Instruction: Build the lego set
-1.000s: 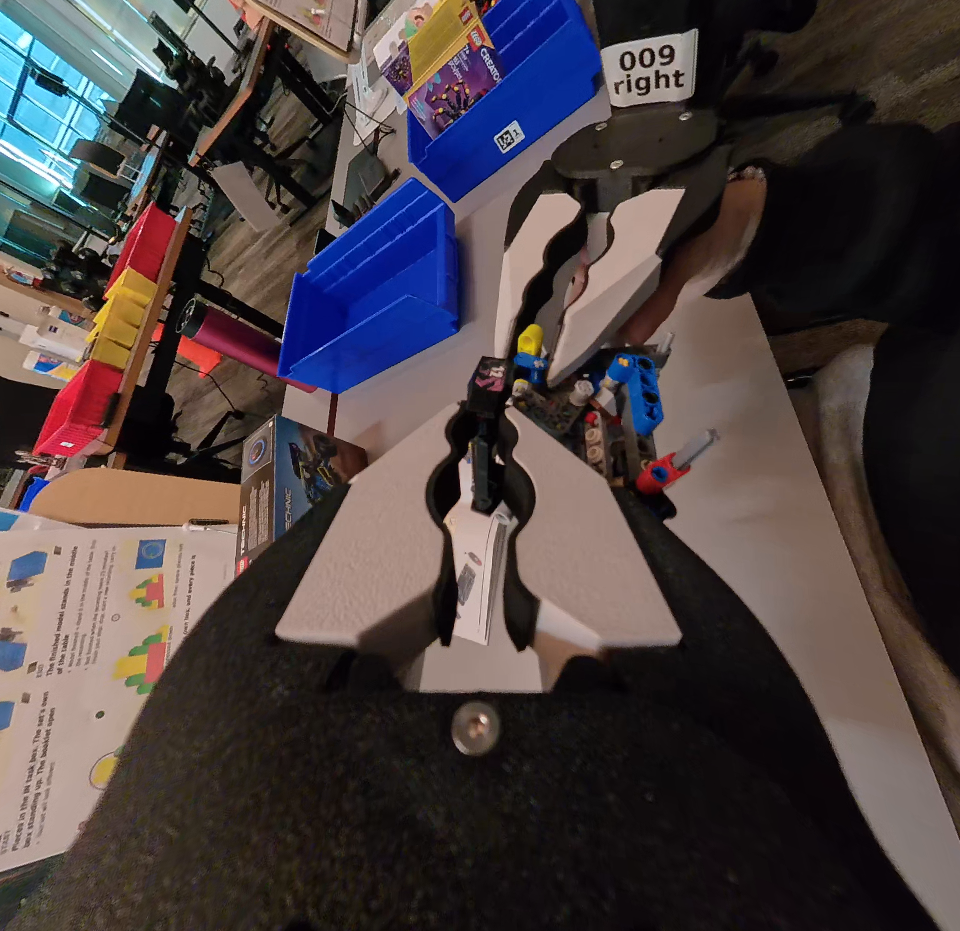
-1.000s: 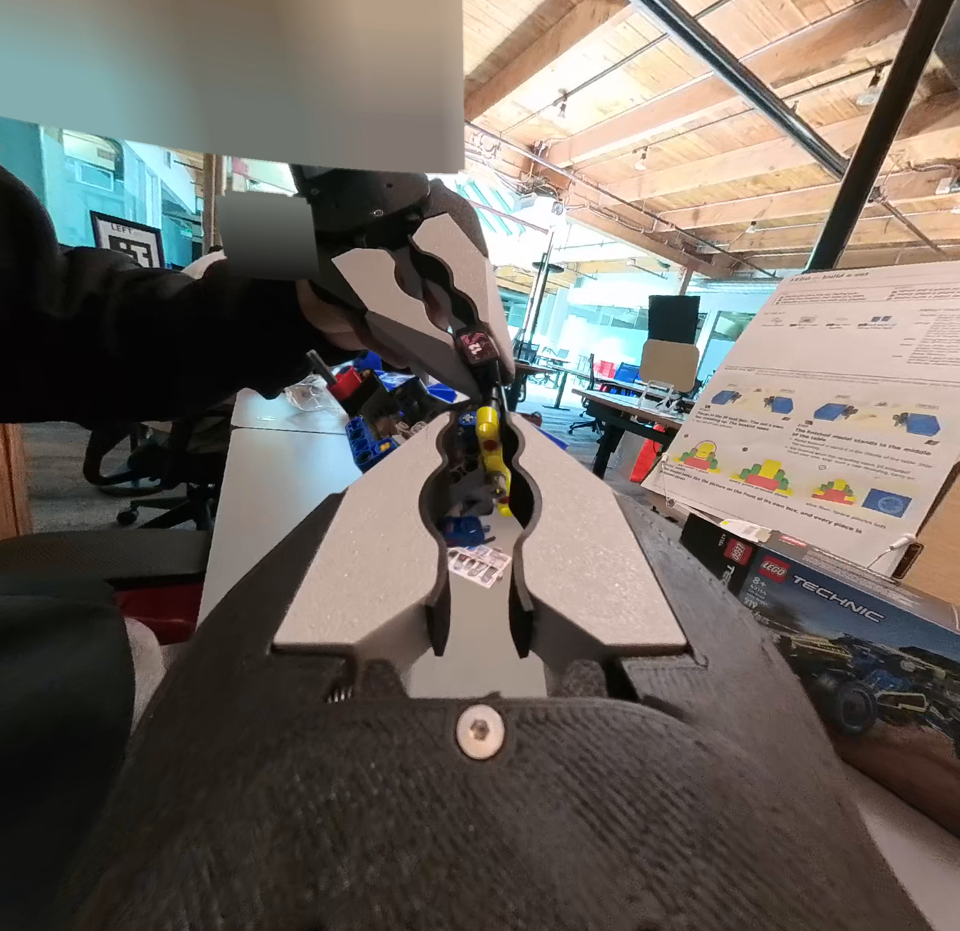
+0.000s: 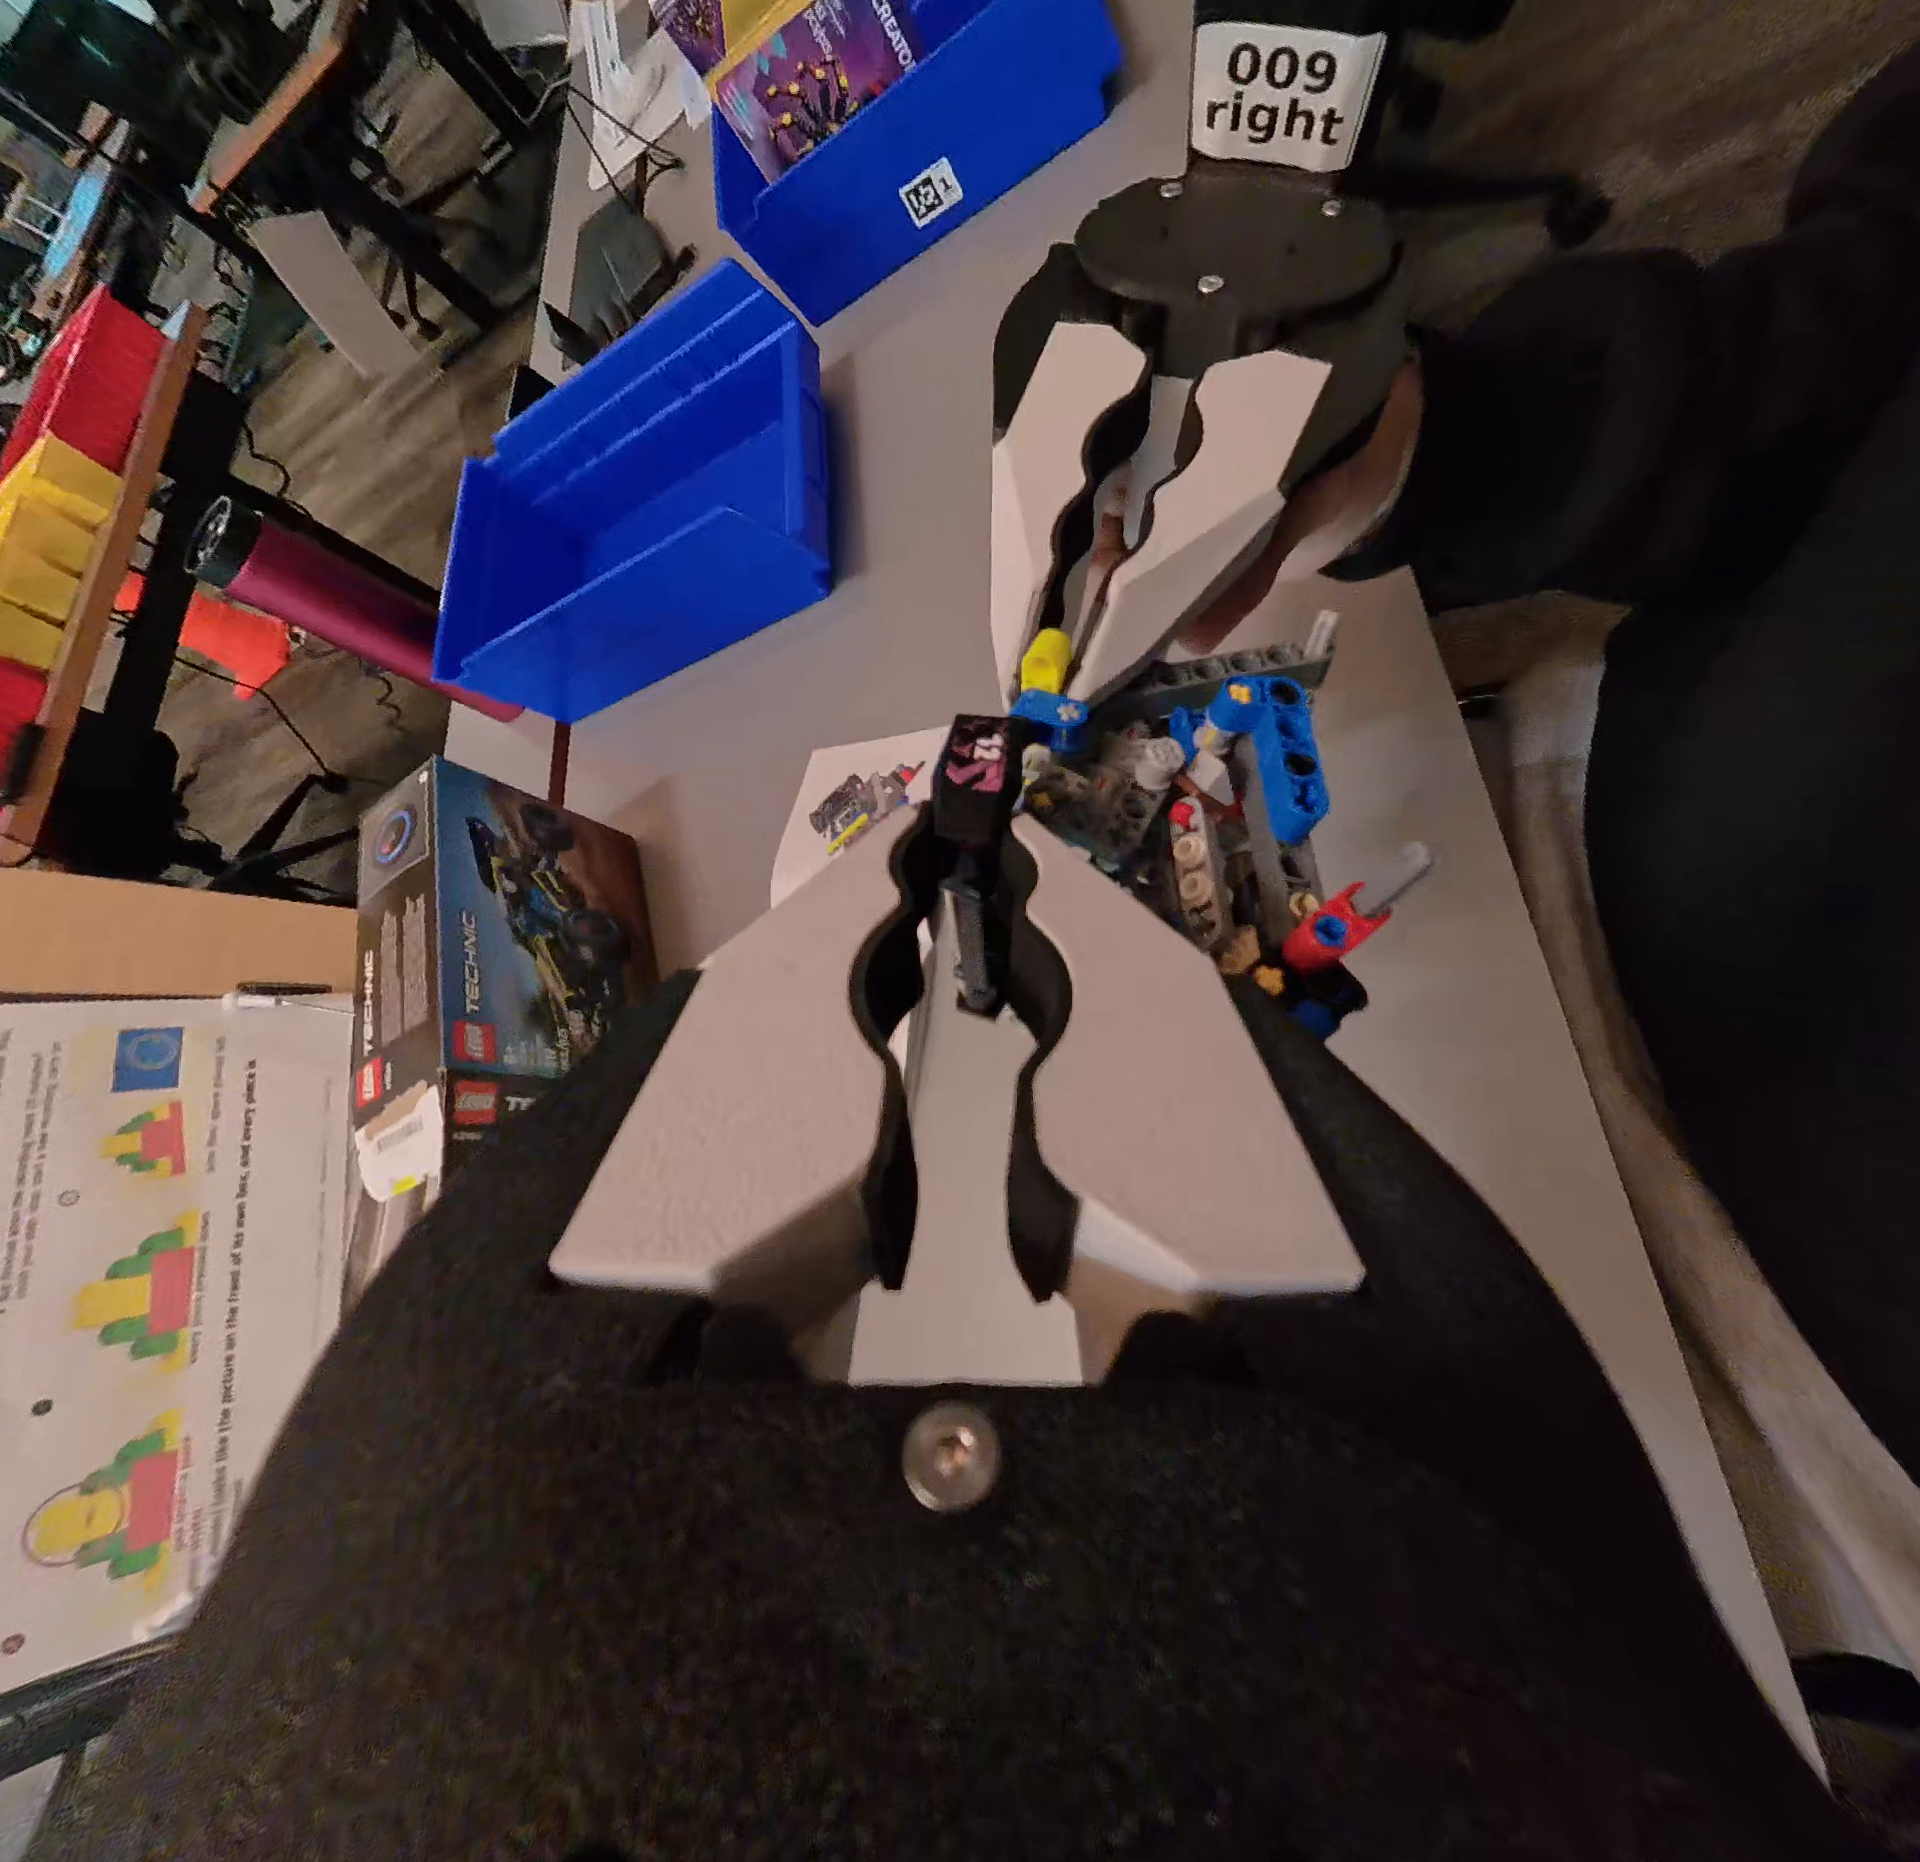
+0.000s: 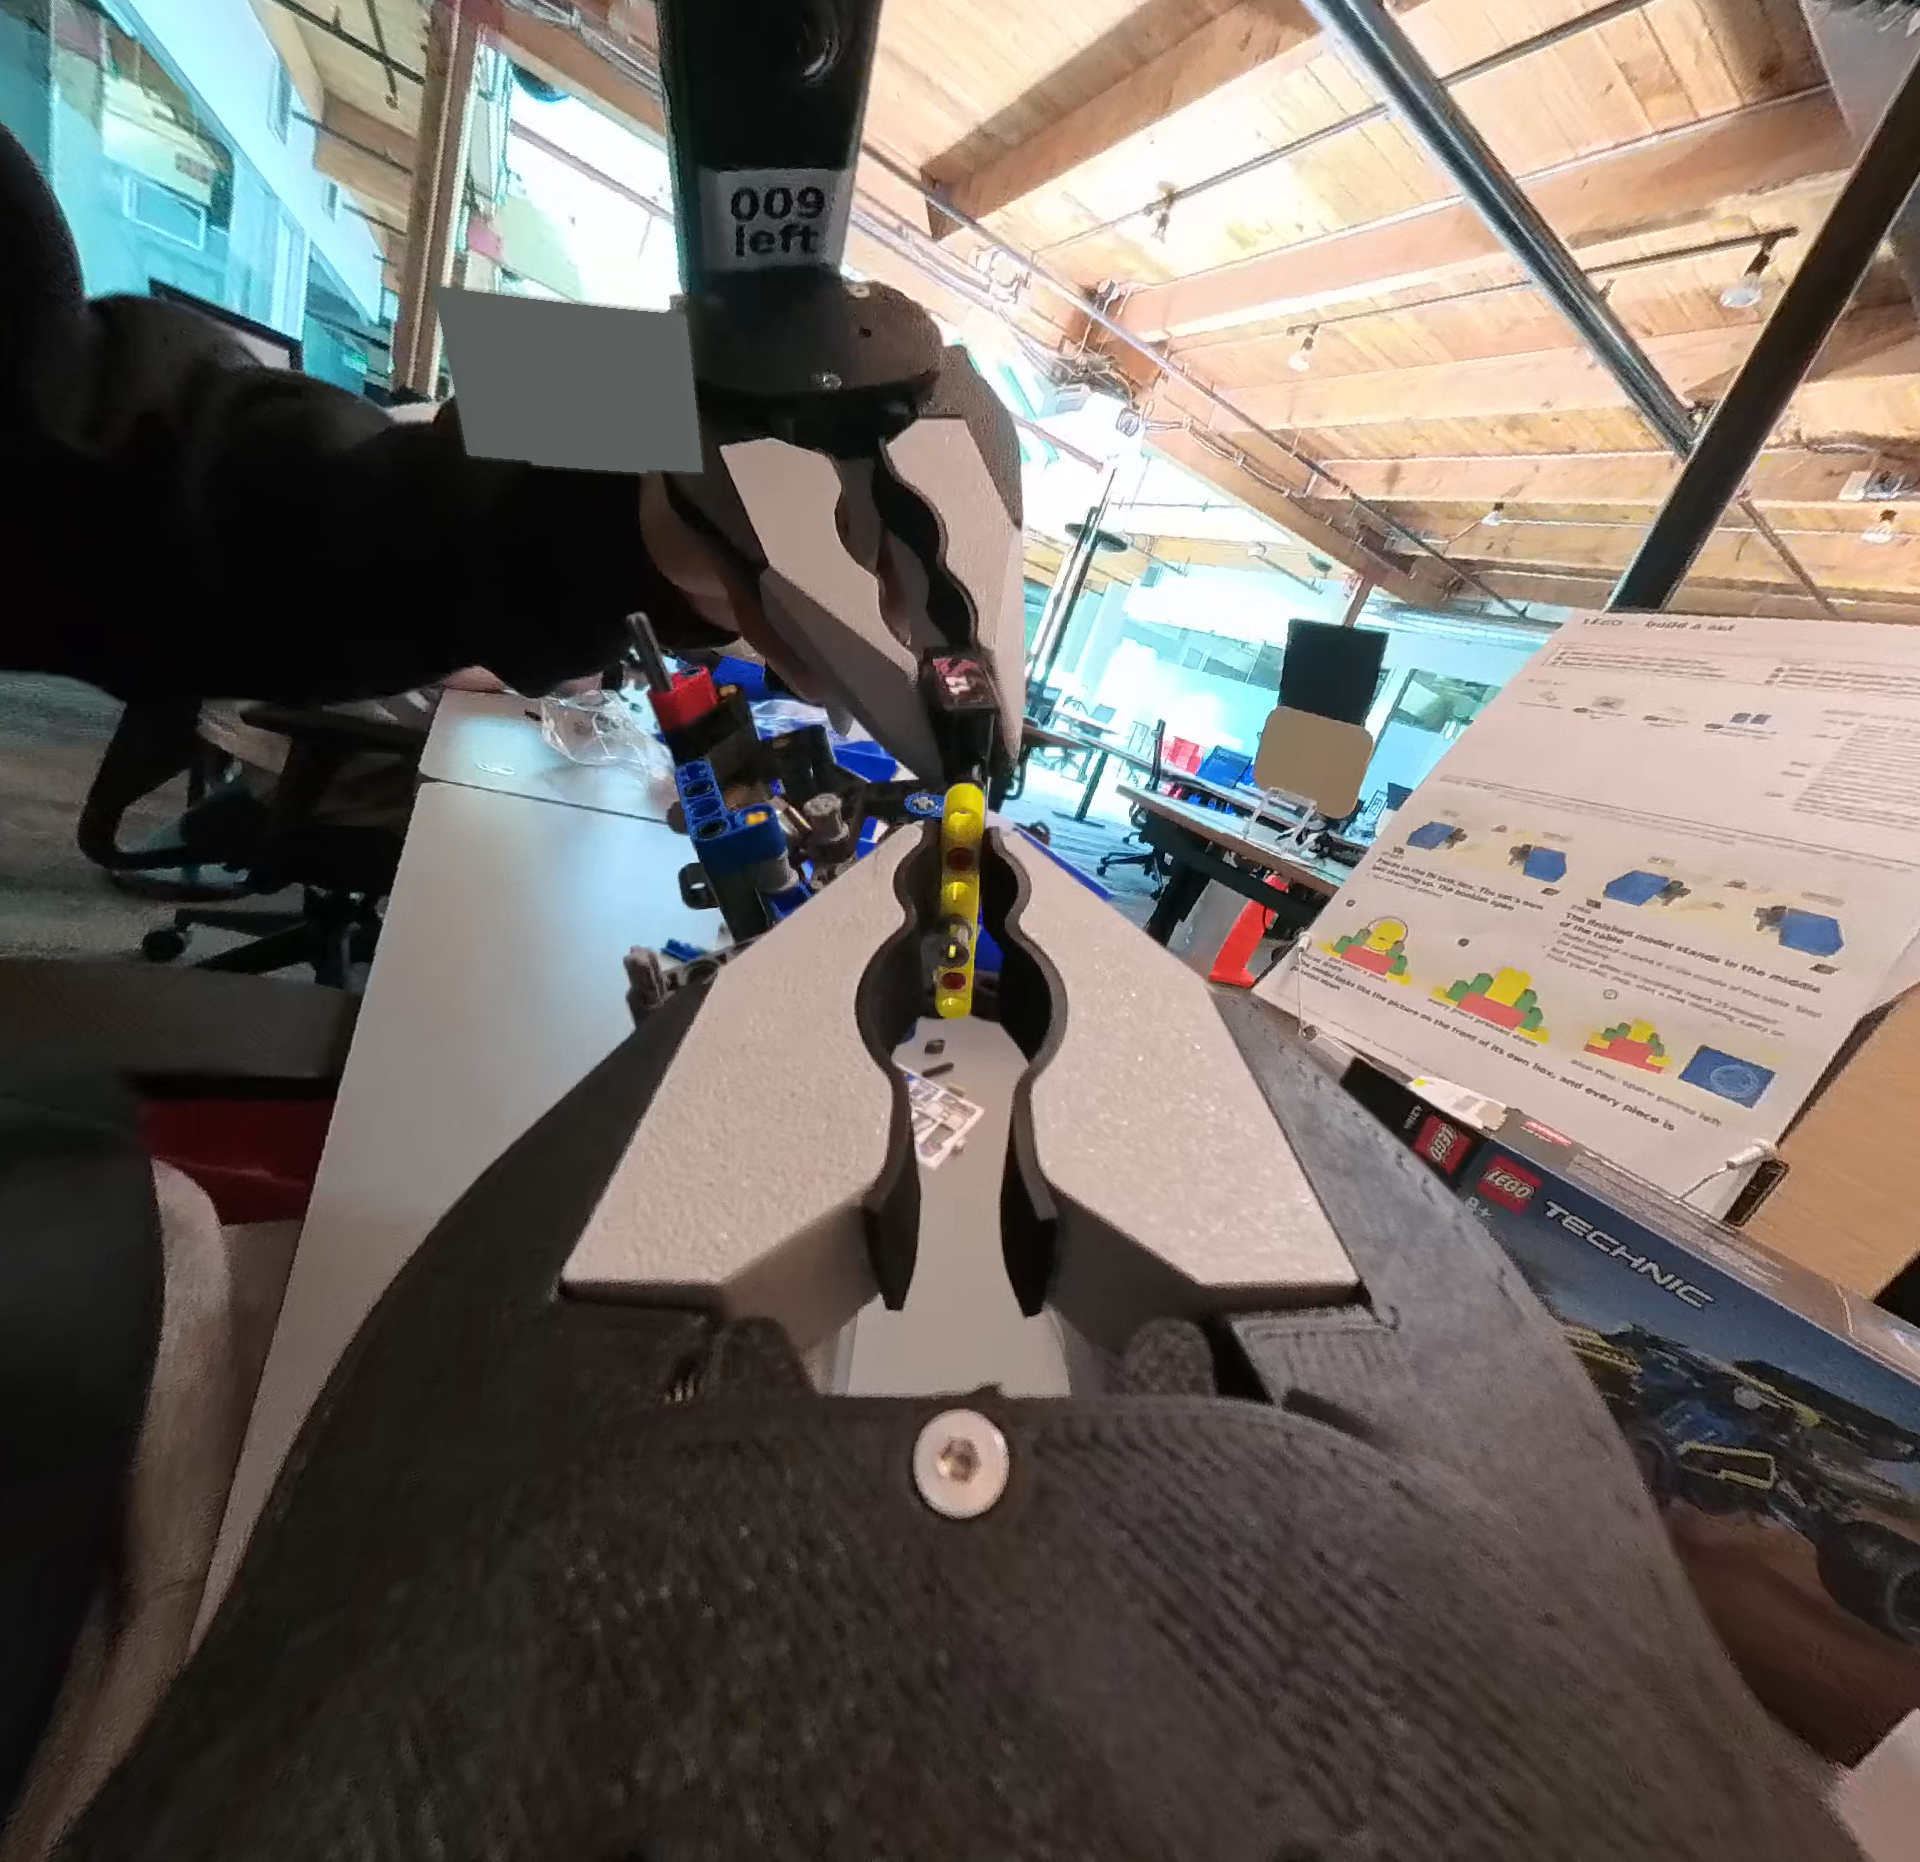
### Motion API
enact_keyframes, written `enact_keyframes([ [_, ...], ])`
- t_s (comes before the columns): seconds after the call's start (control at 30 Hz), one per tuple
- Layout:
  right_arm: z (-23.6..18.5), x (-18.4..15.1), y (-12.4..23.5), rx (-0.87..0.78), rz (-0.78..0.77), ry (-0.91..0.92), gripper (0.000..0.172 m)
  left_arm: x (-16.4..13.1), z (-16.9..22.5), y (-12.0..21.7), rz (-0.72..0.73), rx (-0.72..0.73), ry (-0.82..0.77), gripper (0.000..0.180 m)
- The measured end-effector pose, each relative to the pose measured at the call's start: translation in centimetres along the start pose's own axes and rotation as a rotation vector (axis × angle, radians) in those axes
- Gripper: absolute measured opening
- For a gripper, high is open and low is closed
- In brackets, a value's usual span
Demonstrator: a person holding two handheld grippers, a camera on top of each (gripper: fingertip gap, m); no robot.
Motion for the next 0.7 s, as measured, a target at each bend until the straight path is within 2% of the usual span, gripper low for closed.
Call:
enact_keyframes([
  [0.2, -0.6, -2.3, -0.7, 0.028, -0.037, -0.039, 0.004, -2.6, -0.3, -0.7, -0.027, -0.010, 0.073, 0.007],
  [0.37, -2.0, -8.3, -1.7, 0.084, -0.100, -0.229, 0.004, -8.5, -0.6, -2.9, -0.059, -0.007, 0.194, 0.007],
  [0.5, -3.4, -11.9, -2.6, 0.130, -0.218, -0.411, 0.005, -12.7, -0.5, -4.1, -0.047, -0.037, 0.317, 0.006],
  [0.7, -4.9, -15.2, -3.3, 0.201, -0.488, -0.526, 0.004, -17.9, 0.1, -6.0, 0.035, -0.152, 0.550, 0.007],
])
Point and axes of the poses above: each gripper's, where its closed fingertips meet, y back along the fingers, x out of its top, z = x × y across the jaws, the point moved 4 cm from there along y, back along the fingers, and after that the axes turned 10 degrees about y, right-handed, at the moved point
